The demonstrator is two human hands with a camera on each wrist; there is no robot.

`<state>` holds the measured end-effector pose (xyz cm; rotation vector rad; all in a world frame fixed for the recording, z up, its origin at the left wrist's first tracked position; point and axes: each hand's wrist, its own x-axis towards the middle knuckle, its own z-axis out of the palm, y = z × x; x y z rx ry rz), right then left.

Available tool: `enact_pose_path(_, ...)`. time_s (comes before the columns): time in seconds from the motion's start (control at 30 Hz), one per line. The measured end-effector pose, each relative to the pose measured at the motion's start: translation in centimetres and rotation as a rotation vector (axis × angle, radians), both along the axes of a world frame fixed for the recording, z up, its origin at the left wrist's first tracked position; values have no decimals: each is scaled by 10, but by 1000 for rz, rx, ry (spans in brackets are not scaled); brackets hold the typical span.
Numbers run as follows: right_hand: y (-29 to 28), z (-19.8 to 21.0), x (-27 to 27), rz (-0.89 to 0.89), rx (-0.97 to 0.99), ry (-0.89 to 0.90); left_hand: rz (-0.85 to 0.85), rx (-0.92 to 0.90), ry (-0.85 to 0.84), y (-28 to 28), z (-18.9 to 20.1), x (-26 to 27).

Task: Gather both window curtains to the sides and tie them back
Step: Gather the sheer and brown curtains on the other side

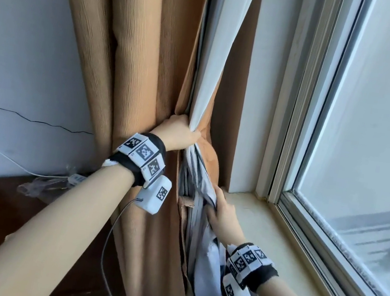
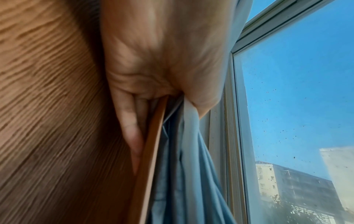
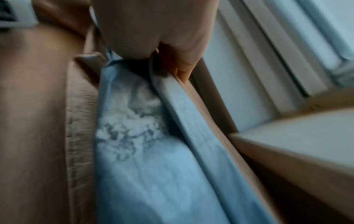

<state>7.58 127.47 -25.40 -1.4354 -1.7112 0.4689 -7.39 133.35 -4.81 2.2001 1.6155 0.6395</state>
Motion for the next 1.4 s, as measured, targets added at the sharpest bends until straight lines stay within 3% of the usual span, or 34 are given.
enact_pose_path(0.13,-7,-25,17,124,-169,392,26,15,3,4,-3,-4)
enact_pose_path(0.2,-6,-34,22,164,-177,417,27,25,10,6,-4,-4)
enact_pose_path(0.33,-1,-42,21,65,-147,62,4,25,10,5,-3,-2)
enact_pose_path(0.53,35,-58,10,-201,-196,-94,3,21,18,6,-6,-1)
enact_pose_path(0.7,48,-41,40,-520,-84,-370,44,62,34,13,-7,-12)
enact_pose_path(0.8,45,-43,38,-622,20,-402,70,96,19,15,-8,-11)
enact_pose_path(1.0,38,-83,-9,-525,-80,-416,76,123,14,5,-10,11)
enact_pose_path(1.1,38,-104,-22,-518,-292,-445,101,153,27,2,-12,17)
enact_pose_path(1.2,39,-115,-14,-480,-533,-297,108,174,27,0,-14,16)
enact_pose_path(1.4,31,-76,18,-129,-839,-162,111,184,25,5,-12,8)
